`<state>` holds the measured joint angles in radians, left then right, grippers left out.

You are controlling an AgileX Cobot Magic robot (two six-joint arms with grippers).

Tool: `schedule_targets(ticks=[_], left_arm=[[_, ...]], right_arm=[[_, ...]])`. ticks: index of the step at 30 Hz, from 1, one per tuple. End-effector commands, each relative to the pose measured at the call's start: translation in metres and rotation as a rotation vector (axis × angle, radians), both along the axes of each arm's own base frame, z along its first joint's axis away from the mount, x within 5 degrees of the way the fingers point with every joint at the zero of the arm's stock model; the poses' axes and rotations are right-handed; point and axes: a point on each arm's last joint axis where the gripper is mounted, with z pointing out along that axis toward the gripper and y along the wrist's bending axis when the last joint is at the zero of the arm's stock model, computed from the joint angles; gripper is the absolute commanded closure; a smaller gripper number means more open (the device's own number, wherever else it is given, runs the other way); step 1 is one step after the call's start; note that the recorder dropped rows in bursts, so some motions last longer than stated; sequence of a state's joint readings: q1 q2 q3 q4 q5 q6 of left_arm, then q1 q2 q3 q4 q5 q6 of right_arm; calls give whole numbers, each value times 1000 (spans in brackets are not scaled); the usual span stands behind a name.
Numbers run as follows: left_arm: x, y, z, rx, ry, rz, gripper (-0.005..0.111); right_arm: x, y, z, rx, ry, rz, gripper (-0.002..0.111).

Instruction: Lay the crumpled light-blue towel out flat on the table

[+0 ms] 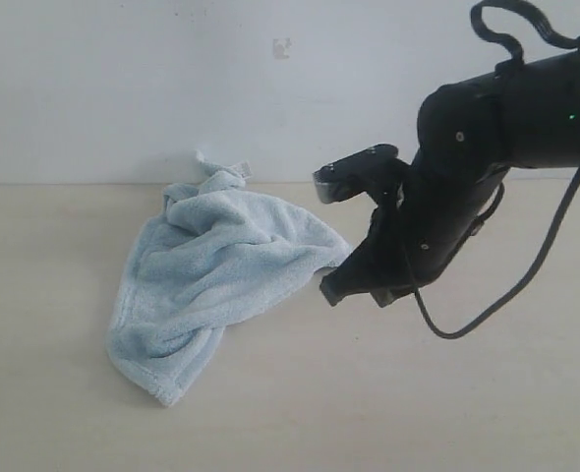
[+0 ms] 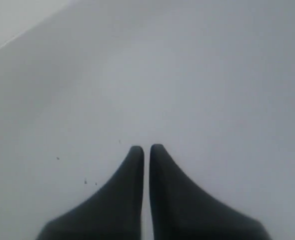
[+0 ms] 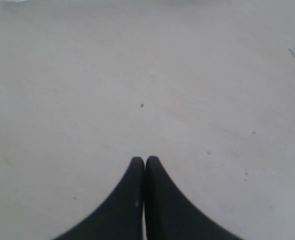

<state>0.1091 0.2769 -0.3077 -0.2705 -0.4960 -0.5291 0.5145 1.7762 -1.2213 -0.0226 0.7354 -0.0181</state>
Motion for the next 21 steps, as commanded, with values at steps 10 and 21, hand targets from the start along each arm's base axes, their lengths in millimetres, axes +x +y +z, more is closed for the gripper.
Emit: schedule_targets(ticks=[10, 21], left_arm=[[213, -9, -101, 988, 1193, -182, 103], [244, -130, -129, 1447, 1370, -600, 103]], right_arm=[[0, -13, 2, -44, 44, -31, 108], [1, -13, 3, -41, 28, -26, 108]])
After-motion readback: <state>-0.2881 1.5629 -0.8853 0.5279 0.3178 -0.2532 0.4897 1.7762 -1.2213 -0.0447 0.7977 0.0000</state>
